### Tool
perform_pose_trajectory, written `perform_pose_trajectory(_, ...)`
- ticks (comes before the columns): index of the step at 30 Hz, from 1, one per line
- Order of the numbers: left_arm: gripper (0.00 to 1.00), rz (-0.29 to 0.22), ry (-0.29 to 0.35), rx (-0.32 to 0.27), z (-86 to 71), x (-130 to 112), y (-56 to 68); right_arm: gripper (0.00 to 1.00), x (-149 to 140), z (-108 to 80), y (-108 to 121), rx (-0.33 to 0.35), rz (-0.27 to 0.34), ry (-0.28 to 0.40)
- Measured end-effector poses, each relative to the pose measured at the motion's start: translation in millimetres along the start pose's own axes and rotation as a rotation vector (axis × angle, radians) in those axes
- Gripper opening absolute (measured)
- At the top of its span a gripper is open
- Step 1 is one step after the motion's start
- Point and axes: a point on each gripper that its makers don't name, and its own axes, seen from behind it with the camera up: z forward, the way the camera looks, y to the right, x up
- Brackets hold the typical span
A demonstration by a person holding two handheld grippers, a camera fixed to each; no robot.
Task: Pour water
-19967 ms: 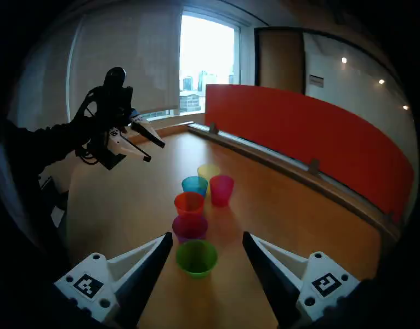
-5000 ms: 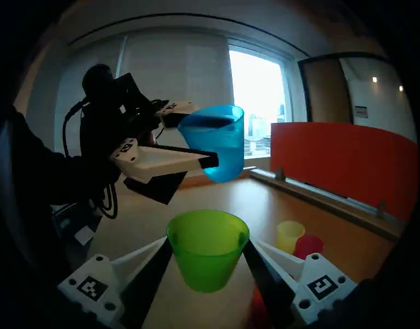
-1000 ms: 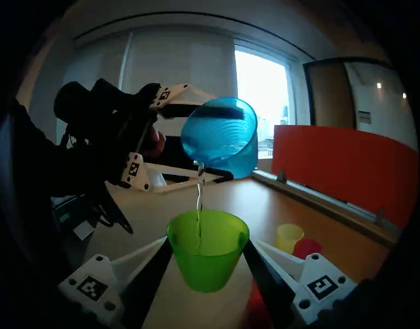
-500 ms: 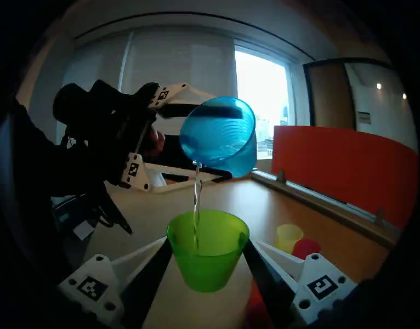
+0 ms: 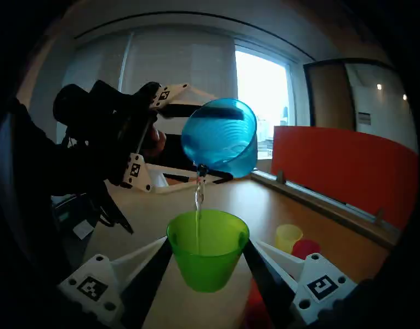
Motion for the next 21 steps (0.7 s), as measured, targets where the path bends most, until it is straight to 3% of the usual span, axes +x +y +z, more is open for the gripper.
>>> perform_pose_trajectory(21,0.82,0.026,0.002,-0.004,-0.2,3.1,1.0,0.91,2.5,1.8,0.3,0.0,-0.002,0.01)
